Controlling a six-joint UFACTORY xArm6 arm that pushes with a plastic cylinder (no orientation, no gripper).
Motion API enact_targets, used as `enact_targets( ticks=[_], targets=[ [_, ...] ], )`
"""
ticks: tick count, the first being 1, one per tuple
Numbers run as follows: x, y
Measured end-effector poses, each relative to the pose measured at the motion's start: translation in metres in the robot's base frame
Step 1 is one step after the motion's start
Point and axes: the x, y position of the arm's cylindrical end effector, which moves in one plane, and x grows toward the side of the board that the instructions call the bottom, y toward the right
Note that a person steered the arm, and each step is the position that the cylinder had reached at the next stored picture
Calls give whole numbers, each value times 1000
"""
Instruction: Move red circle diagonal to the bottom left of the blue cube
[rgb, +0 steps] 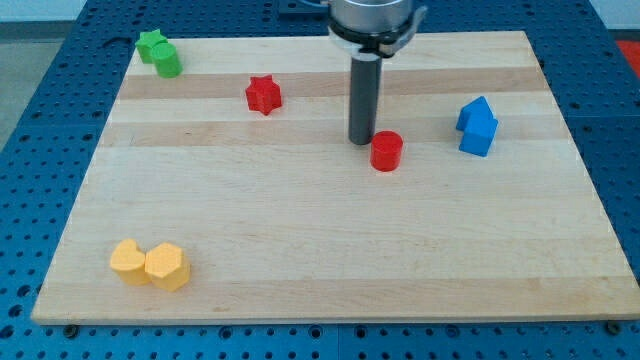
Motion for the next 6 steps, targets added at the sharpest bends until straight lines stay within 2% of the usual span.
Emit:
enact_targets(
  ticks=[2, 3, 5, 6],
  targets=[
    [8, -28],
    [14, -14],
    [23, 69],
    [28, 76]
  ],
)
